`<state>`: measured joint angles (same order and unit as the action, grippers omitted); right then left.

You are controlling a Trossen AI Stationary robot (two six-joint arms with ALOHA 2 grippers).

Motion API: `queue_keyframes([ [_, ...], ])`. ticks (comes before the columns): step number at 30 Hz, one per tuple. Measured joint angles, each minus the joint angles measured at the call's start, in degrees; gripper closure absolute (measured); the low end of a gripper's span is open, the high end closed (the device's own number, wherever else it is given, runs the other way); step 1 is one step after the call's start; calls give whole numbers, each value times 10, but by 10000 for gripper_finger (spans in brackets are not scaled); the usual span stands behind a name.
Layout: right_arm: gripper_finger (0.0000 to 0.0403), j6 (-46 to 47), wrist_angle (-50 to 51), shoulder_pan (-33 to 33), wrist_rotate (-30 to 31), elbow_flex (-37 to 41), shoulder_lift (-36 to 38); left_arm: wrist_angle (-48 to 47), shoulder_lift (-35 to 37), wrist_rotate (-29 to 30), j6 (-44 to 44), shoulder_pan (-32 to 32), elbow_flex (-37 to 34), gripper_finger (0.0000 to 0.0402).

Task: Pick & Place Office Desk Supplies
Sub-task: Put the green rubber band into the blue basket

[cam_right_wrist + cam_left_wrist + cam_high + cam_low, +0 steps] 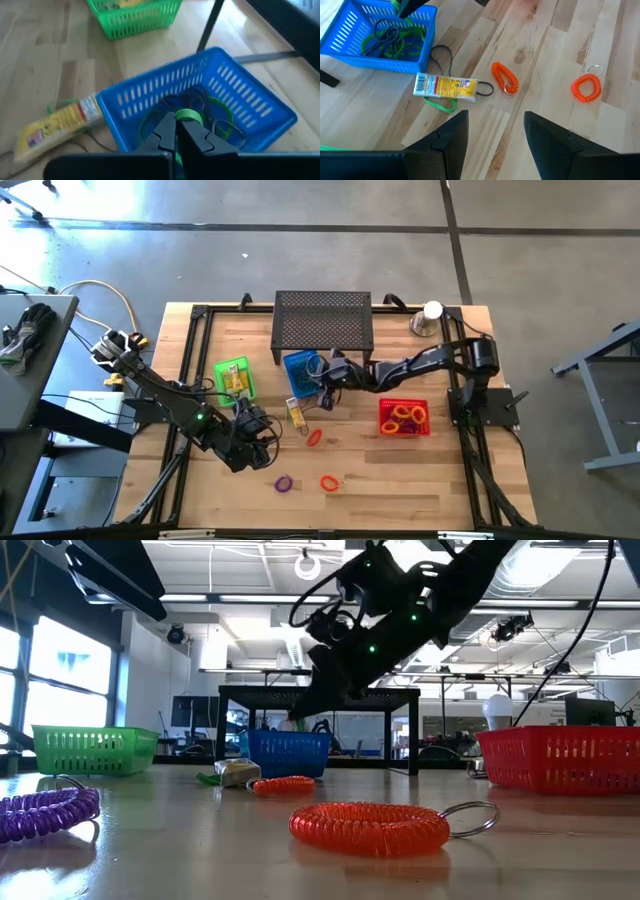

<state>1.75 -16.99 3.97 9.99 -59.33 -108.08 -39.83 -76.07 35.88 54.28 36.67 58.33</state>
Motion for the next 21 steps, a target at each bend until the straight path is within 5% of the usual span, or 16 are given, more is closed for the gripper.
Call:
queue_keyframes([
  [5, 374, 0, 6, -2, 16, -1, 0, 0, 0, 0, 0, 0, 0, 215],
  [16, 193, -26, 23, -42, 21, -1, 35, 0, 0, 0, 1, 0, 0, 215],
  [21, 152, -62, 30, -70, 58, -1, 89, 0, 0, 0, 1, 0, 0, 215],
])
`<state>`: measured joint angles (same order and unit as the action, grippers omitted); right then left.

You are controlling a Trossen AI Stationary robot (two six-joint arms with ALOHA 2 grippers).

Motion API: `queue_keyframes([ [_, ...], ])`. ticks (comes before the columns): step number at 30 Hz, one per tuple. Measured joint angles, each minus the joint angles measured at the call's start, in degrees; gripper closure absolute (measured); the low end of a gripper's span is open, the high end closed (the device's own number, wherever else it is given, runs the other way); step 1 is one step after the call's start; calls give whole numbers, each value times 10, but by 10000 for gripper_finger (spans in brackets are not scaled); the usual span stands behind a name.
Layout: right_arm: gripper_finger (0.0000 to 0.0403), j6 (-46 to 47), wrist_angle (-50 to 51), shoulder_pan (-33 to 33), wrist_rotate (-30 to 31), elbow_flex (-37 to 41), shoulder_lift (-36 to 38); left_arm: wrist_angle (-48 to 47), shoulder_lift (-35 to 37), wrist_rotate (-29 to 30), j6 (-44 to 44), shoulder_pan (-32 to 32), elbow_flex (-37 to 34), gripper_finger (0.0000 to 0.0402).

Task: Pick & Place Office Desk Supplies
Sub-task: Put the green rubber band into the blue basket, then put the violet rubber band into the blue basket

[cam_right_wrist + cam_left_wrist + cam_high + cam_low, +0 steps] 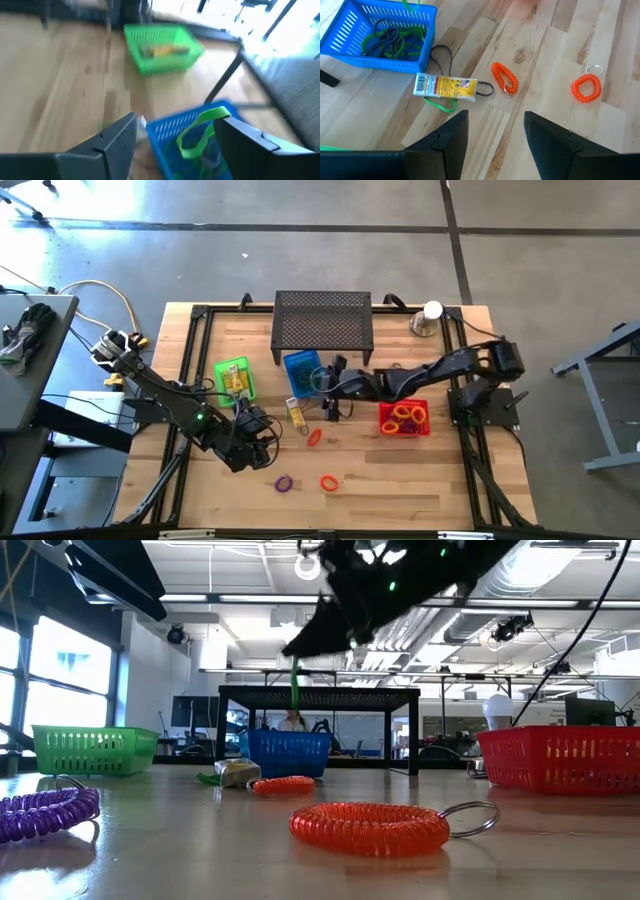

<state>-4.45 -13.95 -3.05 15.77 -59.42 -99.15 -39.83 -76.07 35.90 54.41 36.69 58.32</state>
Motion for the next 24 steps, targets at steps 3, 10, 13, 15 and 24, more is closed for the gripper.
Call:
queue_keyframes([
  [3, 150, -3, -5, 2, 11, -3, 19, 0, 0, 0, 0, 0, 0, 215],
  [10, 164, 17, 20, 45, -42, -2, 20, 5, 0, 2, 6, 0, 0, 215],
  [13, 166, 42, 37, 62, -77, -2, 12, 5, 0, 3, 5, 0, 0, 215],
  [15, 166, 52, 48, 69, -95, -2, 10, 4, 0, 8, 4, 0, 0, 215],
  [24, 167, 92, 29, 80, -173, -2, -26, 4, 0, 33, -21, -3, 0, 215],
])
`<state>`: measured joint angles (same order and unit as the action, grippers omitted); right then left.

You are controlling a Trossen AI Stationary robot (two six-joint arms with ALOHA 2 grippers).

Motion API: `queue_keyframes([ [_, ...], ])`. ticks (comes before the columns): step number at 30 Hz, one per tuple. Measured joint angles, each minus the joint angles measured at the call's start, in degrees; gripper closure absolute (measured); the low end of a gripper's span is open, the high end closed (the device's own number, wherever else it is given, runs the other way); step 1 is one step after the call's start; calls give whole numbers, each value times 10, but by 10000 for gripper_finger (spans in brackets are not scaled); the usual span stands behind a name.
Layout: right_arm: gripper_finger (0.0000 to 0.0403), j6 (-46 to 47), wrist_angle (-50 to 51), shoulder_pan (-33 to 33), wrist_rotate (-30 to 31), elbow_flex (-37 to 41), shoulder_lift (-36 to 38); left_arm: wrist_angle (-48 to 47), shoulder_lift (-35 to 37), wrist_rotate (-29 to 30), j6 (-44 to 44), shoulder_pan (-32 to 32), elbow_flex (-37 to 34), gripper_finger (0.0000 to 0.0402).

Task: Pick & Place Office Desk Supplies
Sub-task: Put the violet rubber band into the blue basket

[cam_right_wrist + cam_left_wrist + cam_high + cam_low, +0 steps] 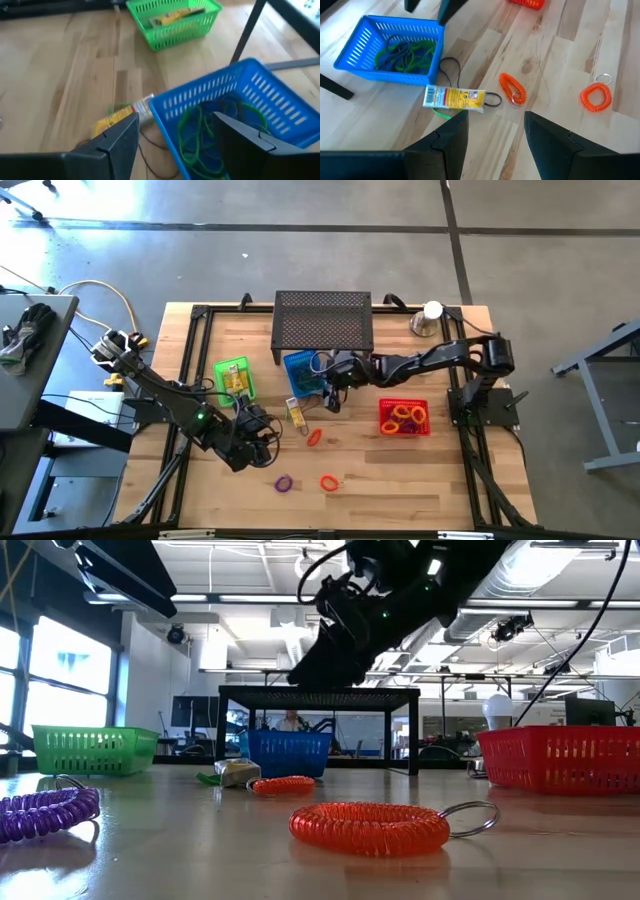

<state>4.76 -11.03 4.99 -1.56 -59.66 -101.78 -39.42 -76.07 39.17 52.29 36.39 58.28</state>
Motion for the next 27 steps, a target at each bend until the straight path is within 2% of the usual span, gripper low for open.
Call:
queue_keyframes([
  [6, 167, 0, 48, -8, 12, 1, 3, -1, 0, 0, 0, 0, 0, 215],
  [10, 167, 3, 97, -45, 11, -1, 75, -2, 0, 0, 0, 2, 0, 215],
  [15, 167, 18, 272, -85, 21, 0, 190, -2, 0, -1, 0, 7, 0, 215],
  [18, 167, 88, 387, -94, 72, 0, 259, -2, 0, -1, 1, 7, 0, 215],
  [22, 167, 233, 545, -93, 157, 0, 336, -2, 0, -1, 23, 7, 0, 215],
  [27, 173, 417, 753, -56, 230, 0, 395, -2, 0, -1, 44, 7, 0, 215],
])
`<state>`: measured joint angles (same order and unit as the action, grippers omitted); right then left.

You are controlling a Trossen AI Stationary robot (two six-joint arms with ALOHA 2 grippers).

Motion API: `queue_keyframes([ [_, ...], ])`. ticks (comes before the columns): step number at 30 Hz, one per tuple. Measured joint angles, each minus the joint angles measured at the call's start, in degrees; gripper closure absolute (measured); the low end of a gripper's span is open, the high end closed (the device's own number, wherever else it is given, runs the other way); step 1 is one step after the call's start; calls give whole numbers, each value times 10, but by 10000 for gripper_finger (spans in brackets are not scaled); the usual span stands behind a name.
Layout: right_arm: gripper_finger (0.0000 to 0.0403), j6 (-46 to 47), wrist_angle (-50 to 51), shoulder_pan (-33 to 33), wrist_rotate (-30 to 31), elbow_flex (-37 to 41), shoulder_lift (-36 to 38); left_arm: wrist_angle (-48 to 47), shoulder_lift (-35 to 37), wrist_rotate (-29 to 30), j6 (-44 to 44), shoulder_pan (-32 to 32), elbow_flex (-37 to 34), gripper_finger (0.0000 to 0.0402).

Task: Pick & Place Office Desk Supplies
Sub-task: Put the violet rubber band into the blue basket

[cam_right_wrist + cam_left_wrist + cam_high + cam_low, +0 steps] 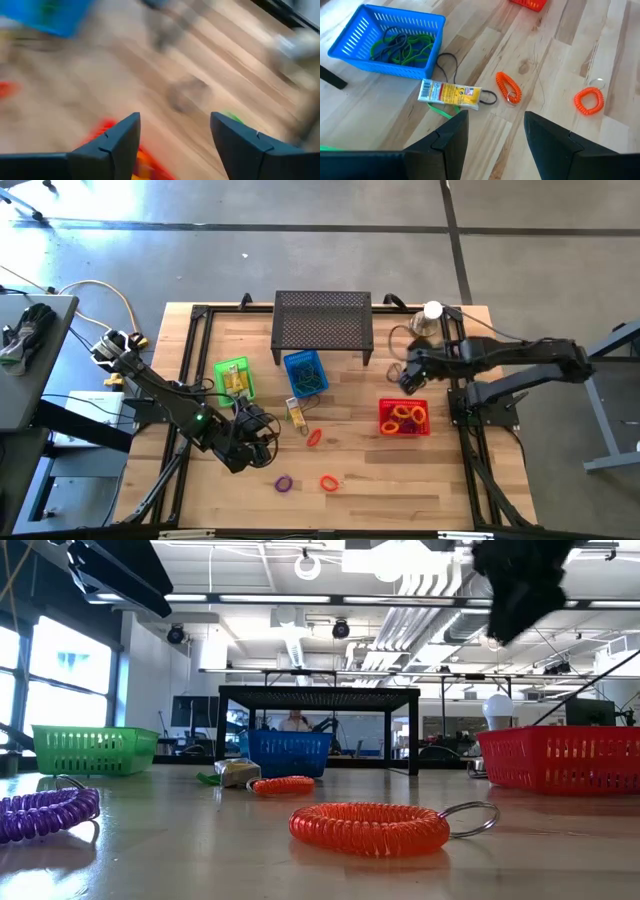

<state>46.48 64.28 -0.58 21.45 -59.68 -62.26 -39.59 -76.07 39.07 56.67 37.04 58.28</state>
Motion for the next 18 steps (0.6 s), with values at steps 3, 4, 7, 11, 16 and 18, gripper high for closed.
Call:
queue_keyframes([
  [3, 181, 33, 82, 39, 1, 2, 6, 0, 0, 0, 13, 0, 0, 215],
  [4, 183, 32, 91, 52, -2, 6, 6, 0, 0, 0, 19, 0, 0, 215],
  [7, 187, 6, 78, 99, -24, 34, 3, 0, 0, 0, 33, 0, 0, 215],
  [11, 187, -28, 31, 167, -51, 77, -10, 0, 0, 0, 38, 0, 0, 215],
  [16, 187, -32, 4, 239, -96, 122, -39, 0, 0, 0, 35, 0, 0, 215],
  [18, 187, -54, -33, 260, -122, 137, -53, 0, 0, 0, 26, 0, 0, 215],
])
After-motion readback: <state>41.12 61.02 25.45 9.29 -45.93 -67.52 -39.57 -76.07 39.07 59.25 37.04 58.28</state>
